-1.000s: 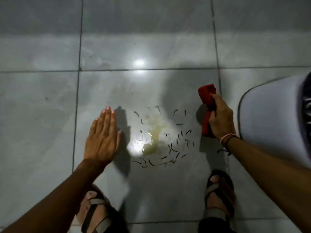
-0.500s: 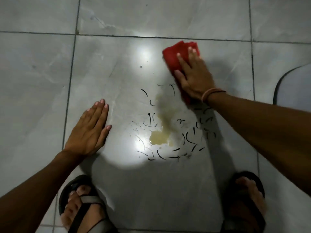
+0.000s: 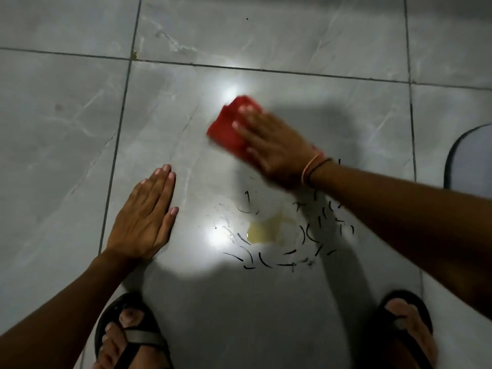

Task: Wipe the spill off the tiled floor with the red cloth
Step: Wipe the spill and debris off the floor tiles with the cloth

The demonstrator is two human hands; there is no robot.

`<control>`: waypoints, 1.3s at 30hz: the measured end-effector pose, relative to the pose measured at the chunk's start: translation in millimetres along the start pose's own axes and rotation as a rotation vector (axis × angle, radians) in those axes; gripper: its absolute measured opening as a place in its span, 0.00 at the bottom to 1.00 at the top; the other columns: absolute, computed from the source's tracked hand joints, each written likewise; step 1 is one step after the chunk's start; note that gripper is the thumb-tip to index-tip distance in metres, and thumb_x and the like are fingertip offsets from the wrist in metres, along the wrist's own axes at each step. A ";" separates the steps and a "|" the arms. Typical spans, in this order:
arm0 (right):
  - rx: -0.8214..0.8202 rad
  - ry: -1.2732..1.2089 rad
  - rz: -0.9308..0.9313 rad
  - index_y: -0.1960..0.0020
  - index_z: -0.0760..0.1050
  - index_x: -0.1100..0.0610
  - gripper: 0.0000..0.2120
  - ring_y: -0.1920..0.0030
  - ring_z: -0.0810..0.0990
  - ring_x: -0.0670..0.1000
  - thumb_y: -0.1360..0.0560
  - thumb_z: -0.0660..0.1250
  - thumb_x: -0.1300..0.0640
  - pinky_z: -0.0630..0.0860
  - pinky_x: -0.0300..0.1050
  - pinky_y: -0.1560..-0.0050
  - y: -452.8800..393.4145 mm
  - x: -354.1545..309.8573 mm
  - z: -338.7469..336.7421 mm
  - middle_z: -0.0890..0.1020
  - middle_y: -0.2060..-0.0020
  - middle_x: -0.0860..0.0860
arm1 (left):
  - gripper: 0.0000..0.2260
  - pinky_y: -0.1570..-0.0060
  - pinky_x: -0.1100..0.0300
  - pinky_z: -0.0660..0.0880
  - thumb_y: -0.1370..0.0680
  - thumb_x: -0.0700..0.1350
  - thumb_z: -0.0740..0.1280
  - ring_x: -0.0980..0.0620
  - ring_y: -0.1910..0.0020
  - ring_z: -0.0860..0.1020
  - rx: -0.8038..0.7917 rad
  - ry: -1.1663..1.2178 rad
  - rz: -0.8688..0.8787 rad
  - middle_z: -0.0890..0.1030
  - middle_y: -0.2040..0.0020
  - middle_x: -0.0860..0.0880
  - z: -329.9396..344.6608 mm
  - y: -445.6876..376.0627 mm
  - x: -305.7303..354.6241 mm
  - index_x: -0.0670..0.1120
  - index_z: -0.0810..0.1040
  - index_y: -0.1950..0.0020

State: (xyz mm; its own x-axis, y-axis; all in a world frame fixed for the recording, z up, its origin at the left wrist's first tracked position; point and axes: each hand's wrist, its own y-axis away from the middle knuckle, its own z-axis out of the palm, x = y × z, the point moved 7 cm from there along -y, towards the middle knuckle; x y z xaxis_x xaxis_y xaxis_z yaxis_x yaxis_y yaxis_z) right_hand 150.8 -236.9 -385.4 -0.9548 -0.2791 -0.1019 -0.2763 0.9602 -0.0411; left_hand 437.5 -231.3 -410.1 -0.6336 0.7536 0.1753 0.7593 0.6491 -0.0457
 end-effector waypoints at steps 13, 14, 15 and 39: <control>-0.198 -0.184 -0.353 0.17 0.56 0.57 0.30 0.17 0.54 0.60 0.15 0.54 0.44 0.55 0.60 0.18 117.5 -156.9 10.9 0.57 0.18 0.62 | 0.29 0.17 0.43 0.57 0.14 0.50 0.53 0.42 0.14 0.56 0.023 0.015 -0.015 0.57 0.14 0.39 0.8 0.8 -0.4 0.37 0.57 0.15; -0.210 -0.187 -0.458 0.17 0.57 0.57 0.30 0.17 0.56 0.59 0.15 0.54 0.45 0.57 0.60 0.19 128.2 -163.7 12.2 0.58 0.18 0.61 | 0.29 0.17 0.42 0.58 0.14 0.50 0.53 0.42 0.14 0.57 0.028 0.014 -0.014 0.57 0.14 0.39 0.3 1.0 -0.4 0.37 0.57 0.15; -0.212 -0.189 -0.538 0.18 0.58 0.57 0.29 0.17 0.56 0.58 0.15 0.55 0.45 0.59 0.59 0.19 131.1 -161.0 12.3 0.59 0.18 0.60 | 0.29 0.17 0.42 0.58 0.14 0.49 0.53 0.42 0.15 0.57 0.029 0.014 -0.013 0.57 0.14 0.39 -0.2 1.3 -0.6 0.37 0.57 0.15; -0.193 -0.293 -0.640 0.21 0.65 0.62 0.27 0.20 0.65 0.58 0.17 0.62 0.54 0.61 0.58 0.18 127.0 -155.9 17.0 0.67 0.21 0.61 | 0.30 0.15 0.51 0.48 0.14 0.50 0.53 0.45 0.14 0.53 -0.022 0.037 -0.041 0.55 0.13 0.41 -2.0 0.3 -1.9 0.39 0.55 0.14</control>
State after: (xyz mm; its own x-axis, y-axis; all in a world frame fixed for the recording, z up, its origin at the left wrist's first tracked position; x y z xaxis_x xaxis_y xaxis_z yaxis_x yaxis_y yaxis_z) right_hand 266.5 -71.6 -391.6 -0.5389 -0.7521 -0.3793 -0.8108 0.5852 -0.0083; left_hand 439.2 -232.7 -408.4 -0.6584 0.7221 0.2124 0.7364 0.6763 -0.0166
